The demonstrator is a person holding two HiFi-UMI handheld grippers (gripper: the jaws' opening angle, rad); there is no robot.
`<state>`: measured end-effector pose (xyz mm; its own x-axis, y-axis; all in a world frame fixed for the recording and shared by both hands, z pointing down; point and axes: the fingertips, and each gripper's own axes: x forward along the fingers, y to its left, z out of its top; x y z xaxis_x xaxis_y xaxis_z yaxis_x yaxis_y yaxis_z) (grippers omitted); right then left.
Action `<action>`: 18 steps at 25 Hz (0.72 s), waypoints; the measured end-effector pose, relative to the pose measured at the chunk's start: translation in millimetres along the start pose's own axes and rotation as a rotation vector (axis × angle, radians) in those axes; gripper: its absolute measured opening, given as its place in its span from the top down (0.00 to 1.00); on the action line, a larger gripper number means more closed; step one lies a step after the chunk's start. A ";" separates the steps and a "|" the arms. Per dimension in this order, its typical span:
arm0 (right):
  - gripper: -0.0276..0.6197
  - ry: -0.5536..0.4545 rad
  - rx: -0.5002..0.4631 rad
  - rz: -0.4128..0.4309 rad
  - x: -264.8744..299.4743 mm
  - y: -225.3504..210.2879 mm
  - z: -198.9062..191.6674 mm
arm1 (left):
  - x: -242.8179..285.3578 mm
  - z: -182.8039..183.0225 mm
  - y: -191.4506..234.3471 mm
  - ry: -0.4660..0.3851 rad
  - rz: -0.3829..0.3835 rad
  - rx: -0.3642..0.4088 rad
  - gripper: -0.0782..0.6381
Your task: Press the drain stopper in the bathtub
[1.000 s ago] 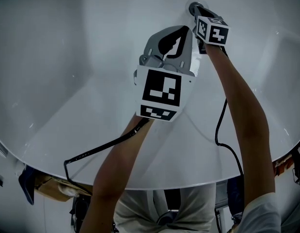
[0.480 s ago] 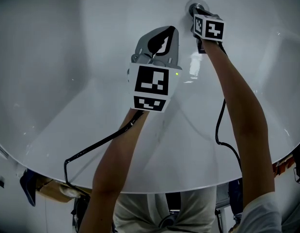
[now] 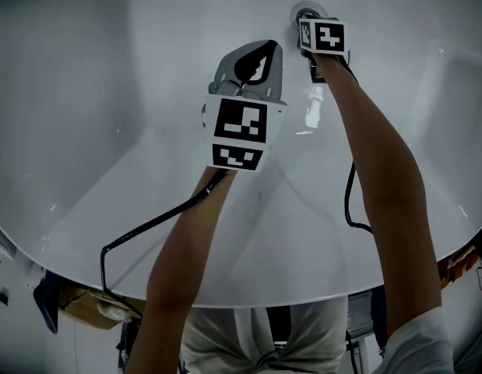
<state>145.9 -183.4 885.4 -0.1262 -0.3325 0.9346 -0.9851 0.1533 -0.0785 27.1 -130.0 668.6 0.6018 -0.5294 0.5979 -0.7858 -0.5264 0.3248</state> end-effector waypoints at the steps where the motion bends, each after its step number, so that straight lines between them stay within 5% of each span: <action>1: 0.95 -0.024 0.018 0.004 -4.2 0.4 0.2 | -3.3 1.0 -1.6 0.001 -0.002 0.008 0.89; 8: 0.95 -0.141 0.004 0.001 -40.2 7.2 -2.7 | -23.9 4.7 -10.0 0.016 -0.002 0.036 0.89; 18: 0.95 -0.183 0.074 -0.031 -120.7 8.3 6.9 | -70.1 47.3 -39.2 -0.012 0.007 0.049 0.89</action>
<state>152.2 -148.4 769.6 -0.1081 -0.5006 0.8589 -0.9939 0.0738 -0.0821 22.5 -103.7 579.3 0.5983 -0.5407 0.5914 -0.7821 -0.5544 0.2844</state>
